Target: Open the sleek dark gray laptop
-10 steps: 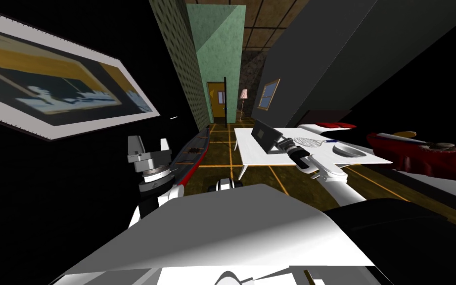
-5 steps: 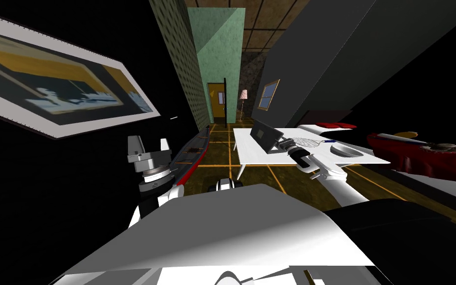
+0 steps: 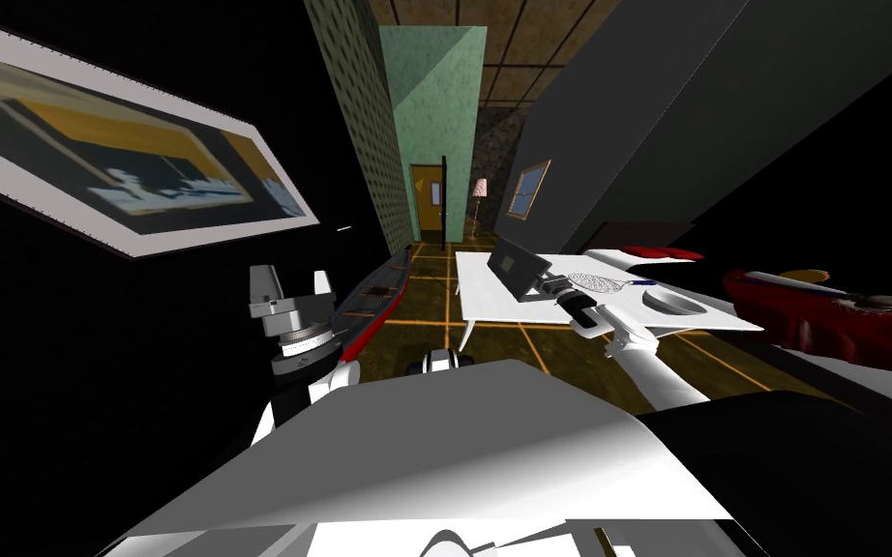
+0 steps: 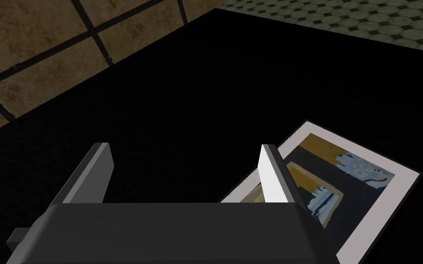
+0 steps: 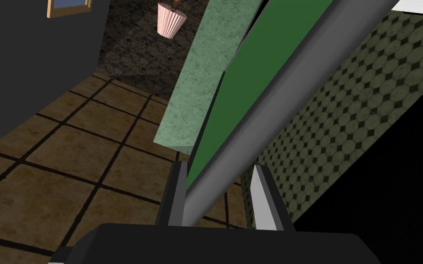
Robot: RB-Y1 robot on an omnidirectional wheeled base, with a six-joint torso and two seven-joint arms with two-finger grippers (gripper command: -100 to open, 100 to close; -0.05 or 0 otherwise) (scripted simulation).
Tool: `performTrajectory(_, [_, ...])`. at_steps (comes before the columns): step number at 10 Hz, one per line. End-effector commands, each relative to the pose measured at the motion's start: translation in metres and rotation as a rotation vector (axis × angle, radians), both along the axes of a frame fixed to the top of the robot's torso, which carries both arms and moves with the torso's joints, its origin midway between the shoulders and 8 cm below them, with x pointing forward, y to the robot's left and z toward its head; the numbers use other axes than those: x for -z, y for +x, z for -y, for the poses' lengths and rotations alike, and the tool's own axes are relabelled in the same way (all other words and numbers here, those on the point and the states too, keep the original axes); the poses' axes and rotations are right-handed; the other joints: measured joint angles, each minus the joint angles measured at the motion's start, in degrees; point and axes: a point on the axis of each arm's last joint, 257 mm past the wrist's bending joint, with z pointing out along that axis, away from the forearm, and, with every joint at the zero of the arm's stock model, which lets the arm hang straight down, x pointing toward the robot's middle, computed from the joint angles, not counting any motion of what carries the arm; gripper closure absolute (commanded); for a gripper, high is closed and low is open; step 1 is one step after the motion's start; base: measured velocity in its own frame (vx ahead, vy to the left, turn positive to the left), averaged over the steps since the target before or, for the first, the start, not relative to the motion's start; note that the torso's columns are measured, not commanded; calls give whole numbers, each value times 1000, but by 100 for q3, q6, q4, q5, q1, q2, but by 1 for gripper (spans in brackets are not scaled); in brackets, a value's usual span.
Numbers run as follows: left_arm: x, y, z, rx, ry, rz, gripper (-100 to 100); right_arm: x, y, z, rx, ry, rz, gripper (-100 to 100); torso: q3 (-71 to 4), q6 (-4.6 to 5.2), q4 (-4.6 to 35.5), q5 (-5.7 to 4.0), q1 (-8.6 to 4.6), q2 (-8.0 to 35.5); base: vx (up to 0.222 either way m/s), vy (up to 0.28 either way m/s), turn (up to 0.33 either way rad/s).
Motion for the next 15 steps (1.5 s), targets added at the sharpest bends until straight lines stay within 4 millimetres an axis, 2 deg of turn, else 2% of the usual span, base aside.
performTrajectory(1, [0, 0, 0, 0, 0, 0, 0, 19, -1, 5, 23, 113, 2, 100, -2, 3, -7, -8, -8, -4, -40, -96, 36])
performTrajectory(2, [0, 0, 0, 0, 0, 0, 0, 24, 0, 5, 26, 153, 7, 100, 2, 5, -15, -18, -8, 0, -28, -92, 25])
performTrajectory(3, [0, 0, 0, 0, 0, 0, 0, 9, 4, 1, 9, 120, 26, 100, 3, 0, -20, -25, -6, -1, -12, -38, 17])
performTrajectory(4, [0, 0, 0, 0, 0, 0, 0, 24, 6, -2, 16, 209, 38, 100, 0, -9, -13, -5, 24, -2, -18, -84, 8])
performTrajectory(6, [0, 0, 0, 0, 0, 0, 0, 44, 6, -6, 24, 292, 43, 100, 0, -24, -26, -25, 8, -7, -17, -122, 29])
performTrajectory(7, [0, 0, 0, 0, 0, 0, 0, 44, 6, -6, 24, 292, 43, 100, -2, -13, -36, -38, -2, -10, -18, -74, 19])
performTrajectory(12, [0, 0, 0, 0, 0, 0, 0, 92, 7, -22, 41, 500, 54, 100, -12, -22, -57, -57, -10, -29, -23, -87, 3])
performTrajectory(14, [0, 0, 0, 0, 0, 0, 0, 92, 7, -22, 41, 500, 54, 100, -19, -27, -63, -57, 2, -39, -13, -43, -1])
performTrajectory(15, [0, 0, 0, 0, 0, 0, 0, 102, 7, -27, 44, 541, 57, 100, -15, -31, -53, -39, 34, -31, 2, -36, -4])
